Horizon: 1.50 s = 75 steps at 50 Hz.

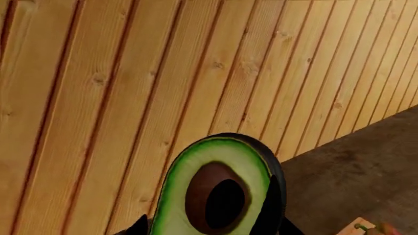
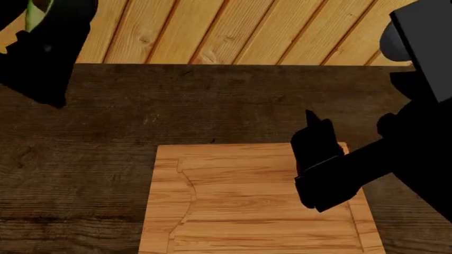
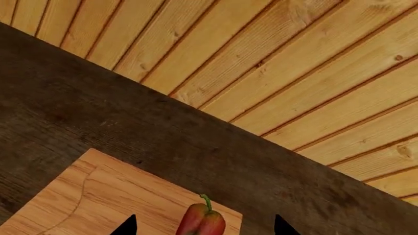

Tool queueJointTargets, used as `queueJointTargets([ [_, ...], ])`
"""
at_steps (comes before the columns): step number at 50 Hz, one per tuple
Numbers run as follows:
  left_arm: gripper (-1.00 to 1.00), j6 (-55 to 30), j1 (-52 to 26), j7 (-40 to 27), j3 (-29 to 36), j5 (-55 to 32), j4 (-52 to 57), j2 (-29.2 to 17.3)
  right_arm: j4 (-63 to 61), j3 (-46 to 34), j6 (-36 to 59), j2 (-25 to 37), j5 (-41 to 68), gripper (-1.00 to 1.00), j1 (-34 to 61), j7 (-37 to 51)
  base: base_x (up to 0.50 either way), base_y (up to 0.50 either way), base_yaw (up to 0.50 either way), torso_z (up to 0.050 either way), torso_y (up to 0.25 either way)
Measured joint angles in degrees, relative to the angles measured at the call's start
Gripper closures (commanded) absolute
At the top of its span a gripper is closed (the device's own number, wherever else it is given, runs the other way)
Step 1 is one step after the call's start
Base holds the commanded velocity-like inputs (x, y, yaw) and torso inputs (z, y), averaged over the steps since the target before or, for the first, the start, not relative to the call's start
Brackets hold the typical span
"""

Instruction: Place the avocado, onion, tomato and bell pepper on the cutting board.

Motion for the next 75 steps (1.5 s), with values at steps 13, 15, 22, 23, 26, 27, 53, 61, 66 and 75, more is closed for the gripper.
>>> queueJointTargets([
  [13, 1.00, -4.68, -1.98, -2.68, 2.68, -6.51, -1.00, 2.42, -1.50, 0.82, -0.52, 1.82, 1.51, -1.00, 0.89, 1.24, 0.00, 0.00, 0.00, 0.000, 0.001],
  [15, 1.00, -5.27, -2.33, -3.18, 3.19, -7.36, -1.61, 3.00, -1.72, 0.98, -0.73, 2.08, 1.53, -1.00, 0.74, 1.19, 0.00, 0.00, 0.00, 0.000, 0.000],
  [22, 1.00, -6.82, -3.63, -2.72, 5.96, -7.30, -3.50, 5.02, -2.42, 1.46, -1.43, 2.88, 1.49, -1.00, 0.14, 0.96, 0.00, 0.00, 0.00, 0.000, 0.001],
  [23, 1.00, -7.06, -3.89, -2.54, 6.35, -7.32, -3.88, 5.33, -2.52, 1.52, -1.52, 3.00, 1.47, -1.00, 0.03, 0.92, 0.00, 0.00, 0.00, 0.000, 0.000],
  [26, 1.00, -7.76, -4.78, -2.01, 7.36, -7.45, -4.77, 6.19, -2.80, 1.67, -1.80, 3.35, 1.39, -1.00, -0.30, 0.83, 0.00, 0.00, 0.00, 0.000, 0.000],
  [27, 1.00, -7.98, -5.14, -1.70, 7.74, -7.39, -5.01, 6.47, -2.86, 1.70, -1.86, 3.43, 1.35, -1.00, -0.40, 0.80, 0.00, 0.00, 0.00, 0.000, 0.000],
  [53, 1.00, -9.11, -12.99, 12.31, 23.52, 5.59, -10.37, 13.43, -3.65, 1.95, -3.27, 4.20, -0.16, -1.00, -2.83, -0.55, 0.00, 0.00, 0.00, 0.000, 0.001],
  [61, 1.00, -7.82, -14.71, 16.91, 28.77, 10.41, -12.44, 14.86, -4.17, 2.19, -4.13, 4.54, -0.61, -1.00, -3.91, -0.97, 0.00, 0.00, 0.00, 0.000, 0.001],
  [66, 1.00, -7.71, -15.19, 18.73, 30.76, 11.50, -12.39, 15.22, -4.32, 2.24, -4.42, 4.59, -0.75, -1.00, -4.24, -1.07, 0.00, 0.00, 0.00, 0.000, 0.000],
  [75, 1.00, -7.85, -14.72, 20.27, 33.52, 12.18, -10.96, 15.44, -4.55, 2.19, -4.62, 4.70, -0.76, -1.00, -4.45, -0.91, 0.00, 0.00, 0.00, 0.000, 0.001],
])
